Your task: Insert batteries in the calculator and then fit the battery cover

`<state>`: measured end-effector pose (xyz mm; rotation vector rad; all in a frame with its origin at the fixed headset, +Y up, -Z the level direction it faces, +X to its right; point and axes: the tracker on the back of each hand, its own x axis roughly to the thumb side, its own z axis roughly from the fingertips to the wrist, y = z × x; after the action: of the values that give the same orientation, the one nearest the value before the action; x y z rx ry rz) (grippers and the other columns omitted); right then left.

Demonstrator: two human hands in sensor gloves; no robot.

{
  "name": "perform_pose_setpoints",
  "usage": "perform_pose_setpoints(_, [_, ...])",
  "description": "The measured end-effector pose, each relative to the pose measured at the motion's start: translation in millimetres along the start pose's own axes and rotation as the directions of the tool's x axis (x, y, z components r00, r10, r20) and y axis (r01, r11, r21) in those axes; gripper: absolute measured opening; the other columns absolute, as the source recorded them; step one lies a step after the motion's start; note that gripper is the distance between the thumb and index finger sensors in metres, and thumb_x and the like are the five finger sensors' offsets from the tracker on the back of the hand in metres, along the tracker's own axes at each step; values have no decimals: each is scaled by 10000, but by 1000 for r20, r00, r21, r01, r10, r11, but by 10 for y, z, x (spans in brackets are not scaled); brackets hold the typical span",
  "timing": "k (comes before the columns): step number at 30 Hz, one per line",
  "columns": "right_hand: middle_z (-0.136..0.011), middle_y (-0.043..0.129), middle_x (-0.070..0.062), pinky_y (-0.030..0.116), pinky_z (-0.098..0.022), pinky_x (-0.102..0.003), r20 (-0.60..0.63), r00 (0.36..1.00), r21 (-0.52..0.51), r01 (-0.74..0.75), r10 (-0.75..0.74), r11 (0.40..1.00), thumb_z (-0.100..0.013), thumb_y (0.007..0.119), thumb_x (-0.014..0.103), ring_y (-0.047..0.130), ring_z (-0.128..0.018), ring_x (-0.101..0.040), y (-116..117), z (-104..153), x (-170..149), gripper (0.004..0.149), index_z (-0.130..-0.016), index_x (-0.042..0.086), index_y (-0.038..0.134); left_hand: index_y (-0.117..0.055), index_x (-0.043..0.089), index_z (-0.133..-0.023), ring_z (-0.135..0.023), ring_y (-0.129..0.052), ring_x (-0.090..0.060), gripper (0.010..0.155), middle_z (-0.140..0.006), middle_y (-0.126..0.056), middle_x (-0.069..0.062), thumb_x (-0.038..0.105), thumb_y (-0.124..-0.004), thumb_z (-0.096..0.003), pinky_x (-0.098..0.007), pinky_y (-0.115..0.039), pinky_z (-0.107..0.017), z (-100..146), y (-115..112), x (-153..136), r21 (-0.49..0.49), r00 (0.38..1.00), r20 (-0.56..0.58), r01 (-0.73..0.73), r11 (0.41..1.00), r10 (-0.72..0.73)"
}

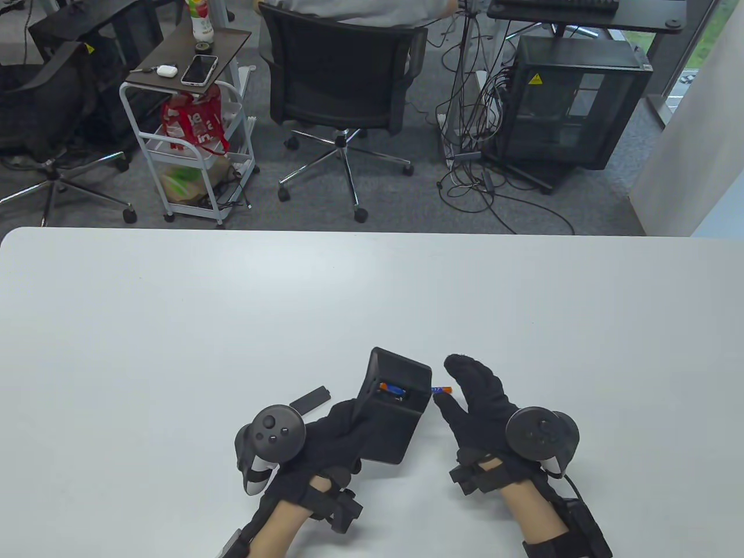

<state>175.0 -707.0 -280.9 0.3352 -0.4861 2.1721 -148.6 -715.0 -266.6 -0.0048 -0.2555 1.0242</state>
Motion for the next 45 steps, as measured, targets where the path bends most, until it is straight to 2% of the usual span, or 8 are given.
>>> perform_pose_setpoints(4, [-979,618,-243,697,-528,-639,-48,999,-18,13,-14,1000,-465,848,377,715,-818,-532,-70,-37,-141,637,-1000,120,616,-727,83,-876,-242,-1088,-153,608,-713,-965,-85,482,-831,-429,-413,-919,-323,-19,115,-95,57,999,-39,-4,998,6])
perform_pose_setpoints(8, [-971,629,-247,703,-522,-637,-72,995,-2,-70,70,998,-457,871,359,731,-803,-532,-62,-66,-260,640,-995,111,626,-721,89,-880,-251,-1084,-155,608,-720,-958,-81,482,-827,-428,-415,-914,-331,-21,199,-186,132,997,-76,-11,991,21])
perform_pose_setpoints(15, [-942,695,-234,756,-485,-597,-36,952,138,-298,305,945,-445,900,344,801,-755,-512,150,-127,-332,600,-963,114,699,-728,89,-878,-251,-1082,-162,607,-719,-958,-90,482,-837,-428,-423,-910,-336,-25,313,-286,180,991,-102,-61,982,81])
perform_pose_setpoints(23, [-948,696,-229,774,-474,-575,43,834,385,-521,550,762,-435,916,340,827,-748,-488,473,-343,-365,575,-938,118,747,-732,80,-872,-245,-1082,-163,608,-700,-969,-102,479,-840,-427,-424,-910,-330,-21,376,-377,218,983,-130,-101,971,132])
perform_pose_setpoints(25, [-949,699,-228,772,-475,-578,71,813,410,-552,579,726,-432,921,332,829,-748,-489,552,-370,-374,562,-928,119,765,-739,79,-869,-236,-1084,-162,607,-695,-974,-104,481,-845,-426,-423,-913,-324,-26,375,-385,213,983,-130,-99,972,129])
perform_pose_setpoints(32, [-943,720,-210,776,-485,-575,141,725,464,-650,675,602,-427,931,304,845,-747,-471,809,-437,-381,542,-916,123,785,-738,76,-869,-236,-1084,-163,607,-695,-973,-104,479,-844,-427,-423,-913,-324,-35,363,-383,206,985,-127,-90,974,118])
perform_pose_setpoints(40, [-889,792,-179,794,-471,-556,175,669,470,-701,722,536,-430,921,283,898,-688,-433,981,-452,-405,461,-857,129,843,-737,75,-868,-234,-1084,-159,609,-693,-974,-105,480,-843,-426,-421,-914,-323,-32,364,-379,206,984,-126,-97,974,124])
perform_pose_setpoints(45, [-797,847,-202,830,-421,-521,227,630,463,-741,743,487,-415,920,323,956,-572,-375,1035,-435,-358,467,-814,92,847,-738,73,-868,-233,-1084,-161,609,-693,-974,-107,479,-843,-427,-422,-913,-322,-33,357,-376,197,984,-125,-101,975,127])
